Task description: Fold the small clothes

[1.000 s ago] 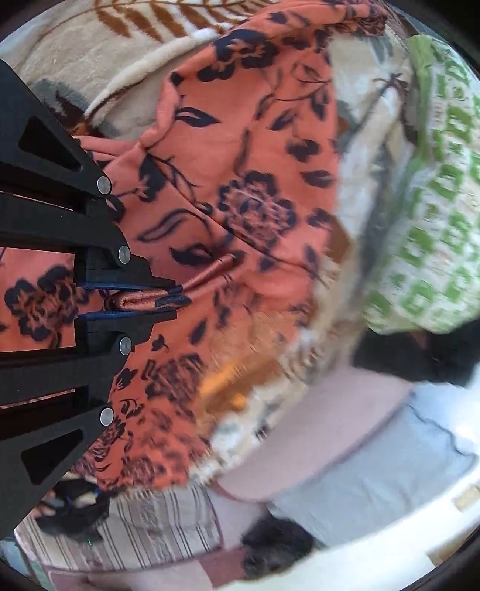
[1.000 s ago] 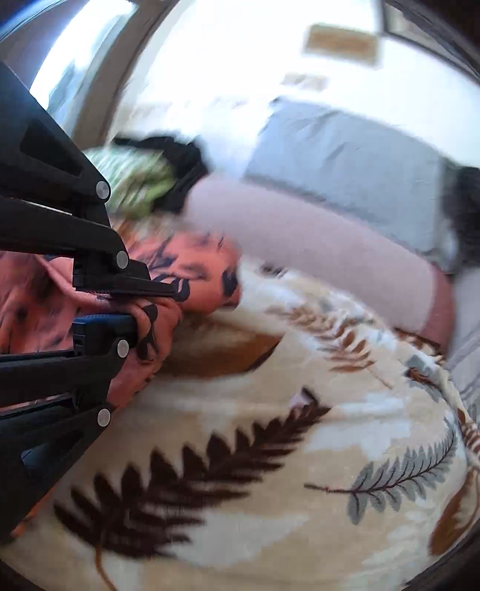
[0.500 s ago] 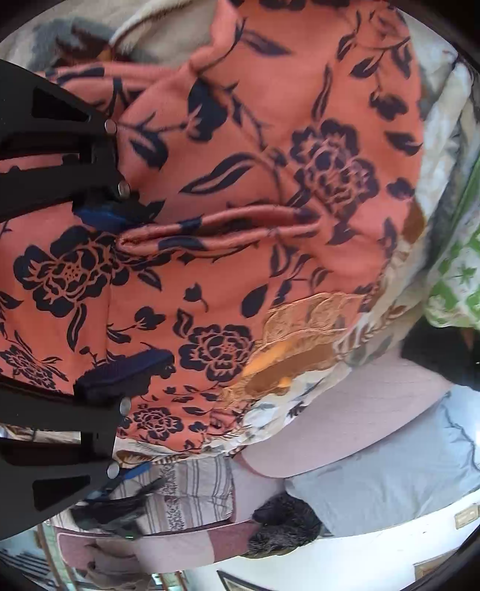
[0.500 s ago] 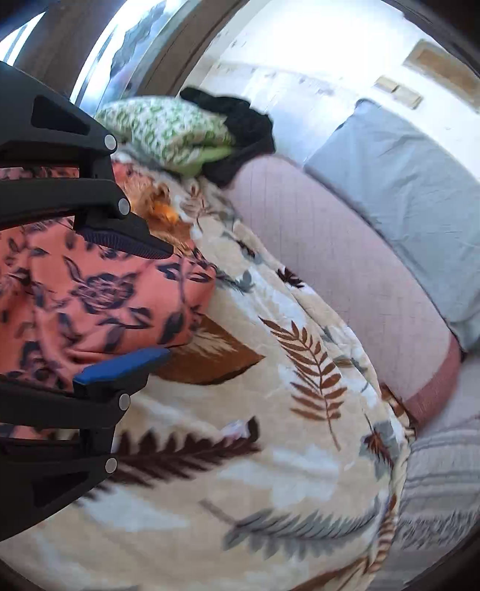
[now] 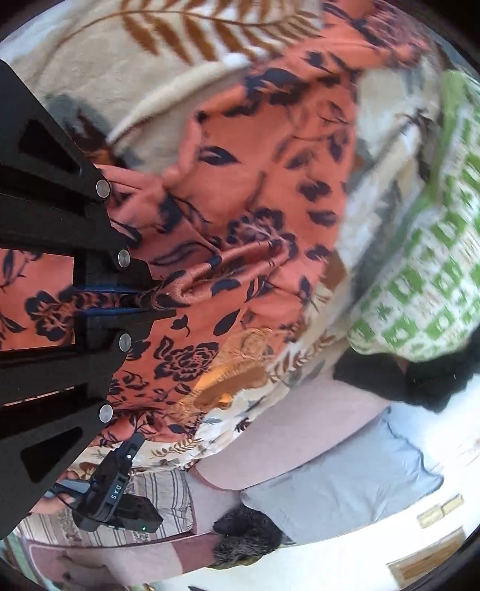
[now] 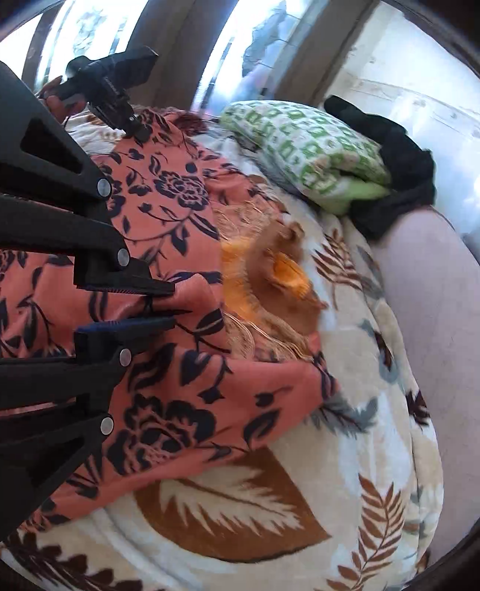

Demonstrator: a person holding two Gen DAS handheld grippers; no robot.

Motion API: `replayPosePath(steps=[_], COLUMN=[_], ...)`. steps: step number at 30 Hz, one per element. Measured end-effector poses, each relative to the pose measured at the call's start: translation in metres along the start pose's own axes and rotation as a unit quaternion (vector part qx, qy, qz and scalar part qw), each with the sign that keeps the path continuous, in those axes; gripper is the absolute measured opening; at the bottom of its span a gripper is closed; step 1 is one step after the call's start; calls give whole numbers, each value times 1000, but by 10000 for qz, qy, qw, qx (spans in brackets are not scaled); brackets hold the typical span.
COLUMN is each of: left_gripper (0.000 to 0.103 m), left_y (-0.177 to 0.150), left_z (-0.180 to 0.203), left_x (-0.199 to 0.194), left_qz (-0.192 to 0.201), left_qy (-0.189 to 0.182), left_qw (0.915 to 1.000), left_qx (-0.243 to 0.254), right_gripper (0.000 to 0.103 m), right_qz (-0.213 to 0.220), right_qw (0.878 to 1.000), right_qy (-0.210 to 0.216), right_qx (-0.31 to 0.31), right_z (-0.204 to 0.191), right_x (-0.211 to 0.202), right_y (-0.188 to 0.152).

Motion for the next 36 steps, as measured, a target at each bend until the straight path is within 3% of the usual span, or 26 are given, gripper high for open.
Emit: replayPosePath(steps=[2,3,4,5,6,9,11,13,14,15,16,17,18,21,23,25,26,27,29,31,32,33,35,36], left_gripper=[4,4,4,4,4,4,4,4,4,4,4,4,4,6,7,7,7,7,7,9,14,18,33,34], left_y=[-2,-2,-2,0,2,1,-3,-5,-6,-6,-6,-5,-4,-1,-2,-9,-11,-13,-10,-5,-3,-3,-2,-2], left_z=[-5,-6,-3,-5,-5,-5,-1,3,4,5,5,5,6,7,11,12,12,11,8,4,2,1,-2,-3], left_x=[5,7,10,9,8,1,0,5,5,7,8,8,7,1,6,18,22,25,23,20,20,20,21,23], left_qz=[-63,-87,-107,-114,-81,29,106,140,131,113,101,96,111,251,245,82,-11,-79,-132,-89,-73,-76,-45,-14], left_qy=[244,296,302,265,215,245,339,438,459,467,473,440,383,174,243,552,649,700,580,386,330,316,344,375], left_qw=[9997,9995,9995,9996,9997,9996,9991,9984,9982,9981,9981,9984,9987,9992,9987,9969,9959,9954,9969,9987,9990,9991,9991,9990], left_qx=[74,100,72,19,12,128,249,343,362,376,373,348,318,249,375,563,624,647,509,334,276,268,246,243], right_gripper=[20,30,36,43,43,43,43,49,58,58,52,22,11,9,8,3,0,0,7,9,20,37,42,42], right_qz=[603,939,1323,1681,1765,1423,1231,1135,960,779,654,575,579,1491,1907,1623,1492,1533,1984,2135,2017,1872,1797,1786], right_qw=[9976,9944,9897,9837,9813,9825,9853,9863,9886,9898,9898,9884,9875,9798,9658,9606,9527,9516,9540,9594,9649,9691,9710,9714], right_qy=[301,373,267,-148,-430,-997,-859,-826,-854,-958,-1128,-1389,-1467,-1331,-1651,-1953,-2352,-2350,-1666,-1144,-985,-964,-1121,-1161], right_qx=[149,307,478,615,640,669,812,864,790,717,570,193,-41,-1,598,1127,1218,1255,1513,1445,1366,1286,1107,1051], right_z=[0,5,14,29,39,65,75,77,77,76,75,67,60,57,93,129,142,145,142,129,121,115,108,106], right_x=[-24,-38,-54,-70,-75,-68,-53,-37,-24,-13,-4,1,1,-44,-70,-66,-68,-72,-88,-93,-91,-86,-74,-69], right_y=[0,3,7,9,12,13,13,13,13,11,6,6,6,14,18,15,10,8,3,5,7,10,17,21])
Point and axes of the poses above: each gripper's, at about its wrist camera, not at the fingertips, and x roughly the way its jaws point, z to its right, y to its top, the point moved 5 cm from there along x, roughly the way its jaws point, and after that the axes turned 5 degrees about y, right-handed, at the moved point
